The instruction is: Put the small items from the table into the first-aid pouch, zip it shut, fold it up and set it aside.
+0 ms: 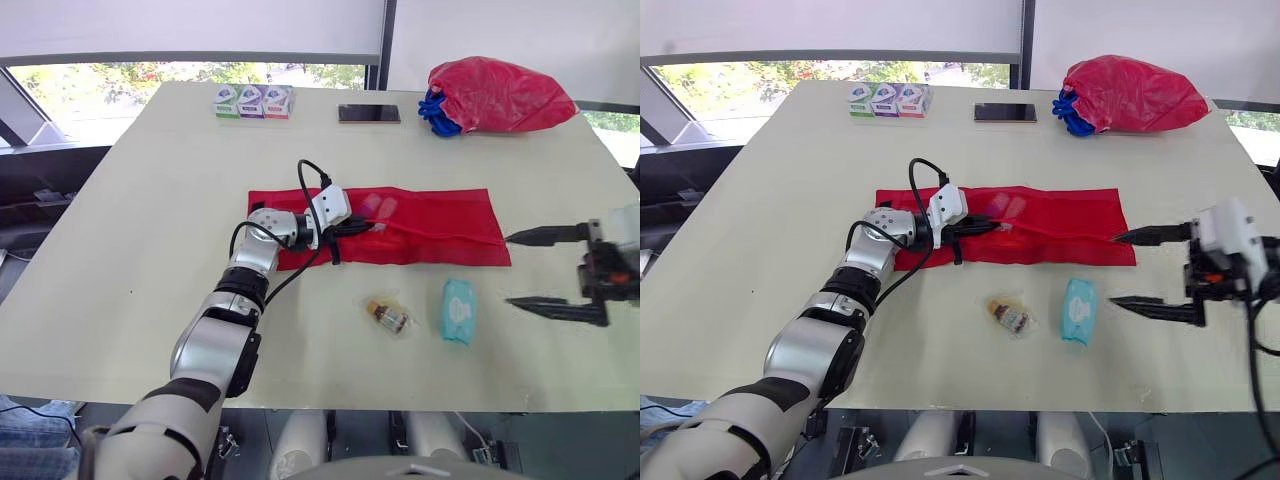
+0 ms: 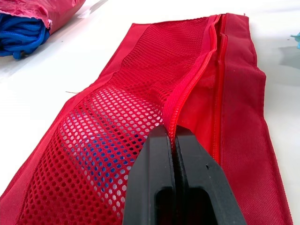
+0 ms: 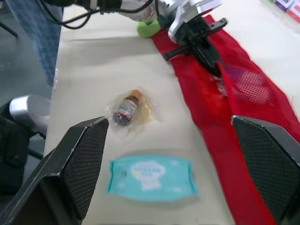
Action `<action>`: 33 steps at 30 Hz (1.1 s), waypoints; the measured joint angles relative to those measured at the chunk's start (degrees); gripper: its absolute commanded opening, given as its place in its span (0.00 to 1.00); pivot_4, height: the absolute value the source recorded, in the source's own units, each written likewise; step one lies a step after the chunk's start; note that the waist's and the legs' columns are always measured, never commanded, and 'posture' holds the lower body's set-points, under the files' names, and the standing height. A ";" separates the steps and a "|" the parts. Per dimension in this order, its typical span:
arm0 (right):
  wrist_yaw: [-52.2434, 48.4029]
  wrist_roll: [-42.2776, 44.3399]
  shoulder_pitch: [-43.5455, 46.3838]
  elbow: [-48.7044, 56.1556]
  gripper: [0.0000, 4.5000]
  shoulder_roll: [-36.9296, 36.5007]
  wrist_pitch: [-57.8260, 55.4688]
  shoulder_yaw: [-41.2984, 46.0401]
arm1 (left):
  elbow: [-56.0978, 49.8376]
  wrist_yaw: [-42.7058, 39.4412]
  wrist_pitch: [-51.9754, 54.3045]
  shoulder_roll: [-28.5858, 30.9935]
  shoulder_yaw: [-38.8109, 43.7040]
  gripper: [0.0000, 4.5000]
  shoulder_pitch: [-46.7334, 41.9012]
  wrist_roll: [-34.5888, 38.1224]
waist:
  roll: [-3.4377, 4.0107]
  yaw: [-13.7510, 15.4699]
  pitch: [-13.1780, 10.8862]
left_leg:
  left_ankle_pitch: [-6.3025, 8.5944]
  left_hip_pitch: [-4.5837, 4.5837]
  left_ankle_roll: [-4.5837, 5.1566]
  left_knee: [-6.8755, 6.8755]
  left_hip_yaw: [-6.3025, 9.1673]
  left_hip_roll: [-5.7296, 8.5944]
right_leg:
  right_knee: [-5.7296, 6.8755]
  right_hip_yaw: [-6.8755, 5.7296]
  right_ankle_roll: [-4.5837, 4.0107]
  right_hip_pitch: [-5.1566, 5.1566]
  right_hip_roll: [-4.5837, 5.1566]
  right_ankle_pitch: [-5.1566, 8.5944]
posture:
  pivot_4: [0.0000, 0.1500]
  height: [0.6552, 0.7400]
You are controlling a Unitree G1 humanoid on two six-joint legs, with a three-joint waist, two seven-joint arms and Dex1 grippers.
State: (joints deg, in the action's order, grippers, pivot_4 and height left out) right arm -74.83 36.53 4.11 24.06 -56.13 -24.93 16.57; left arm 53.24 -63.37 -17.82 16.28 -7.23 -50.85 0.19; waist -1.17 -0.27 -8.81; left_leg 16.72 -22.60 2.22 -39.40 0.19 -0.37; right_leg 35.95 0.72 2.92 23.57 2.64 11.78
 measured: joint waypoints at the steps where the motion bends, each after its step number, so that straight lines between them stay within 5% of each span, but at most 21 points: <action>1: 1.57 -0.98 -0.74 2.08 0.99 0.81 0.04 -1.67 | 0.00 0.00 0.00 -0.01 0.00 0.00 0.00 0.00 | -0.01 0.06 0.00 | 0.00 0.00 0.00 0.00 0.01 0.00 | 0.00 -0.01 0.00 0.00 0.00 0.00 | 1.00 1.00; 10: 20.34 -12.36 -0.66 10.00 0.99 11.08 -7.27 -23.43 | -0.21 -0.21 0.09 -0.15 -0.07 0.00 0.56 0.00 | -0.04 0.14 0.02 | -0.01 -0.01 0.00 -0.07 -0.02 0.06 | 0.01 0.01 0.00 0.00 0.00 0.00 | 1.00 1.00; 19: 23.85 -23.65 7.17 -1.45 0.99 16.66 -3.39 -34.65 | -0.53 -0.64 0.82 -0.51 -0.14 0.00 0.67 -0.03 | -0.03 0.17 0.02 | -0.01 -0.01 0.00 -0.07 -0.02 0.11 | 0.01 -0.01 0.00 0.00 -0.03 0.00 | 1.00 1.00; 22: 23.81 -25.12 8.34 -4.15 0.80 18.03 -2.11 -35.84 | -0.55 -0.61 0.98 -0.55 -0.14 0.00 0.65 -0.03 | -0.03 0.15 0.02 | -0.01 -0.01 0.00 -0.06 -0.01 0.12 | 0.00 -0.02 0.00 0.00 -0.03 0.00 | 1.00 1.00; 27: 22.85 -25.80 8.27 -4.59 0.22 18.13 -1.19 -36.01 | -0.55 -0.51 1.03 -0.54 -0.13 0.00 0.65 -0.03 | -0.04 0.15 0.02 | -0.01 -0.01 0.01 -0.06 -0.01 0.12 | 0.01 -0.02 0.00 0.00 -0.03 0.00 | 1.00 1.00; 33: 24.03 -22.00 6.11 -0.60 0.19 17.39 -8.22 -31.59 | -0.59 -0.18 1.19 -0.42 -0.10 0.00 0.65 -0.03 | -0.04 0.21 0.02 | -0.01 -0.02 0.01 -0.06 0.00 0.11 | 0.03 -0.01 -0.01 0.00 -0.02 0.00 | 1.00 1.00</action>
State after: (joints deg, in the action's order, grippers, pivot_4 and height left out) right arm -50.79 14.52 10.22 23.46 -38.73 -33.15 -15.02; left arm 52.65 -63.56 -16.64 15.86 -7.33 -50.21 0.16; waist -1.20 -0.06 -8.78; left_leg 16.71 -22.61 2.23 -39.46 0.19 -0.26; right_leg 35.97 0.71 2.91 23.57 2.62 11.77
